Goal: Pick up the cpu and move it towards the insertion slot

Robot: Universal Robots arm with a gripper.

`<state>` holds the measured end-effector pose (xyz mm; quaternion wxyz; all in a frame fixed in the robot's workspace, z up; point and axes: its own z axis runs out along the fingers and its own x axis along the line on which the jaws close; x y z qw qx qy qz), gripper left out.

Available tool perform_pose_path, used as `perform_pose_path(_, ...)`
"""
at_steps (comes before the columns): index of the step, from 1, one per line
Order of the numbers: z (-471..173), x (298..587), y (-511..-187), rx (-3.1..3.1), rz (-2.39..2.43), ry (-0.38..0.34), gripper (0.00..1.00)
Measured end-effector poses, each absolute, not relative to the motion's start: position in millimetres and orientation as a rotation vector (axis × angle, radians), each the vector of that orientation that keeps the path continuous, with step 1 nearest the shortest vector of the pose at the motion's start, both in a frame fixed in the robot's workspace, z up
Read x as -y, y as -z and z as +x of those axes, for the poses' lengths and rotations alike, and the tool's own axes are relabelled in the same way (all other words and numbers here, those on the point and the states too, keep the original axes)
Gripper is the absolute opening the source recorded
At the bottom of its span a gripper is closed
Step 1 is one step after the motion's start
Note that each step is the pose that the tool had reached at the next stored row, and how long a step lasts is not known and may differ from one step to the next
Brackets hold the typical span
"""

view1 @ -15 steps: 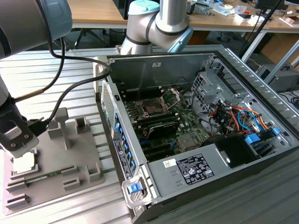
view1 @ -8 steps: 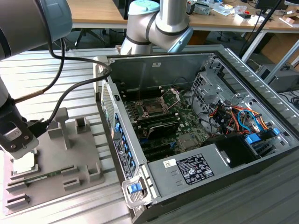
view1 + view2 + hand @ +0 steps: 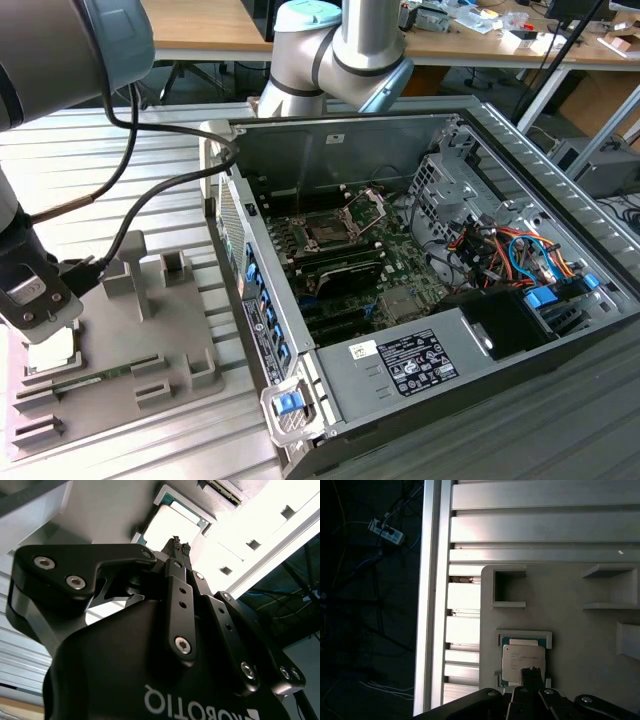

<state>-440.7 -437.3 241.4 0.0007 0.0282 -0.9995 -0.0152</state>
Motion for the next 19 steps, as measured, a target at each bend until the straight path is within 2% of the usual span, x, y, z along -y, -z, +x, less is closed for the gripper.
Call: perform_pose_path(19,-445.1,438.2,-235.5,3.138,0.088,0.047,0.11)
